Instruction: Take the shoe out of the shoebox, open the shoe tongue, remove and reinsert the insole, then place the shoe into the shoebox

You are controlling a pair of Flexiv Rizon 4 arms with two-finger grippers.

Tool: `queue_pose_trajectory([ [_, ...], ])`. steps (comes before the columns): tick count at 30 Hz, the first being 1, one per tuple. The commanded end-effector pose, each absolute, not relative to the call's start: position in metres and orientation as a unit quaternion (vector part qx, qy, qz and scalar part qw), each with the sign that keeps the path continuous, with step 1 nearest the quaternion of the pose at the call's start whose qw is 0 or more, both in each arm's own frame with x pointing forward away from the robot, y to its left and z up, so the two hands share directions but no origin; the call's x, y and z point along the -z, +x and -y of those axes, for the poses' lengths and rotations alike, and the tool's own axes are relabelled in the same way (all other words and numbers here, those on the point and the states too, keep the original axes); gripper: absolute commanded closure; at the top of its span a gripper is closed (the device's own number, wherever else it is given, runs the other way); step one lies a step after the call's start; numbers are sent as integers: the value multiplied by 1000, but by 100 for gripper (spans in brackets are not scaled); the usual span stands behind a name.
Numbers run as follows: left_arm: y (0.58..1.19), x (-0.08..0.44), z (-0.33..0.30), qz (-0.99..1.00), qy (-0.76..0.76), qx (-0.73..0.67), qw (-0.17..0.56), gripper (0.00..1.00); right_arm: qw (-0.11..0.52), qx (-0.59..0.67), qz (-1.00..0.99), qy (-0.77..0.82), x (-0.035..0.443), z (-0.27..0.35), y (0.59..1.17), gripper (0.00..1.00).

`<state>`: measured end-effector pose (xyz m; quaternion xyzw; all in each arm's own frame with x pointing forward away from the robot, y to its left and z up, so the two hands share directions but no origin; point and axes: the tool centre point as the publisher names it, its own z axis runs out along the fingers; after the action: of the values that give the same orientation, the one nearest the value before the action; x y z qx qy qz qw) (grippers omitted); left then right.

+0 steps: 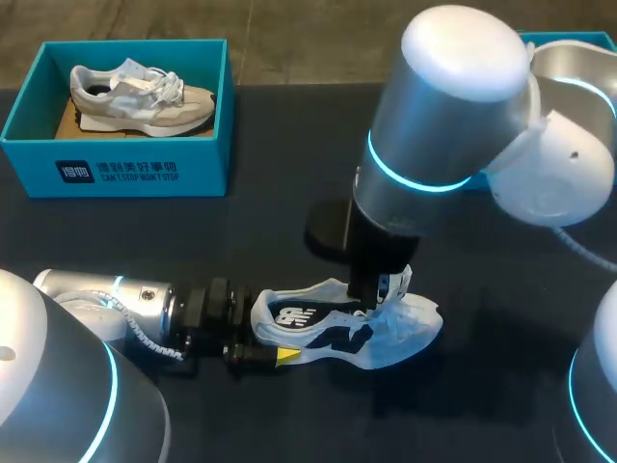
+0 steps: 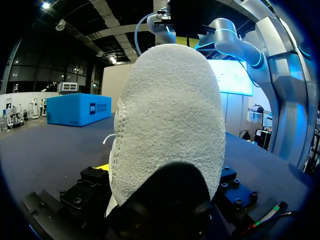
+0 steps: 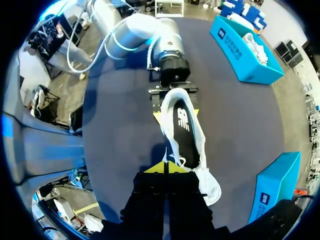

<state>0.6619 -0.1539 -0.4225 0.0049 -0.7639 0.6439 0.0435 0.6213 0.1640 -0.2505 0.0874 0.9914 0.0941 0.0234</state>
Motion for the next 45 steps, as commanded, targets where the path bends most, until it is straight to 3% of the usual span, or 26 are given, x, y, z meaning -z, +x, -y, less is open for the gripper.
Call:
queue_pose_trajectory([
  [1, 661, 423, 153, 764, 6, -644, 42, 100, 24, -99, -991, 88, 252, -160, 620, 100],
  [14, 661, 423, 153, 764, 6, -644, 42, 100, 51, -64, -996, 27, 279, -219, 645, 100],
  [45, 661, 423, 153, 764, 6, -644, 42, 100, 86, -73, -993, 21, 356, -225, 663, 100],
])
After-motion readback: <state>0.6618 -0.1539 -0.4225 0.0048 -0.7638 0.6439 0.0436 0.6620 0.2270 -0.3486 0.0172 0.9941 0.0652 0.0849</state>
